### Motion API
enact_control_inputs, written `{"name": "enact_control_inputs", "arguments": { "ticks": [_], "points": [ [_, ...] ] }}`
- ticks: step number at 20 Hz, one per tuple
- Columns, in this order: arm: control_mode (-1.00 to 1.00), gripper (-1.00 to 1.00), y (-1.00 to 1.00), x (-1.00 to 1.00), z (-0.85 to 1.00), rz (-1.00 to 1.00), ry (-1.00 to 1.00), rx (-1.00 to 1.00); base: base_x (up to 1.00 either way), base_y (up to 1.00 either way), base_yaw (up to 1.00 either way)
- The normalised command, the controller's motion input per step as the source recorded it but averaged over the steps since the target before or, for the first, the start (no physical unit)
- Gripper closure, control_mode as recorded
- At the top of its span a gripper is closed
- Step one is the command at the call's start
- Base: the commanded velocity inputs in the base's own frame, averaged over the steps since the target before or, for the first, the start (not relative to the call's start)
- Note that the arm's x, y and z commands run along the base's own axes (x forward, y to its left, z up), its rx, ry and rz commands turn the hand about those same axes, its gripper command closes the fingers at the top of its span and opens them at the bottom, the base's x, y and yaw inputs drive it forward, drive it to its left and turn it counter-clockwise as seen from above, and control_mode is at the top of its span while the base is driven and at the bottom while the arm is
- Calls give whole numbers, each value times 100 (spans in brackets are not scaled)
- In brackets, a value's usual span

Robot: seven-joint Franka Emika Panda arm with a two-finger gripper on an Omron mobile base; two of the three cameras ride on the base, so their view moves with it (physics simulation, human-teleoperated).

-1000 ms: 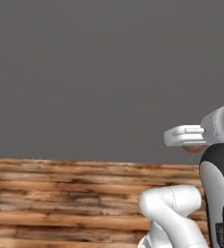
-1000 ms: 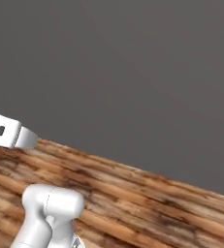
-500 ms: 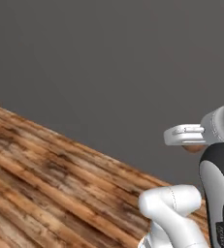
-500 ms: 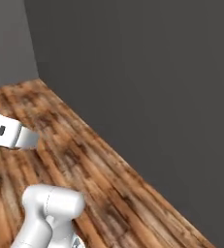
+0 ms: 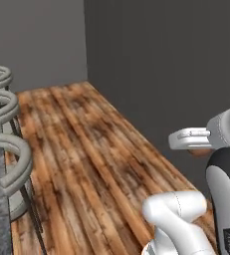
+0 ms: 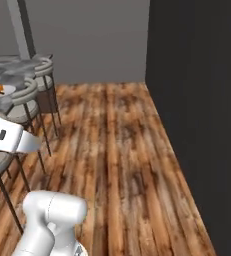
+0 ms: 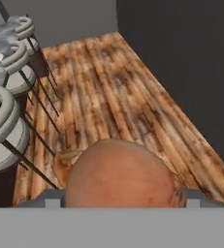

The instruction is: Take the cheese, chicken drumstick, and onion from the fridge and place them on the plate on the dining counter to create an appetizer plate.

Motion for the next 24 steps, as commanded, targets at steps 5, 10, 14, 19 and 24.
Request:
{"name": "enact_control_inputs", "arguments": {
  "ticks": [5,10,14,19,24],
  "points": [
    [100,100,0,0,0,0,0,0,95,-10,82],
    [100,100,0,0,0,0,0,0,100,-38,72],
    [100,100,0,0,0,0,0,0,100,-55,65],
    [100,100,0,0,0,0,0,0,100,-72,58],
    [100,100,0,0,0,0,0,0,87,-86,52]
  ]
}}
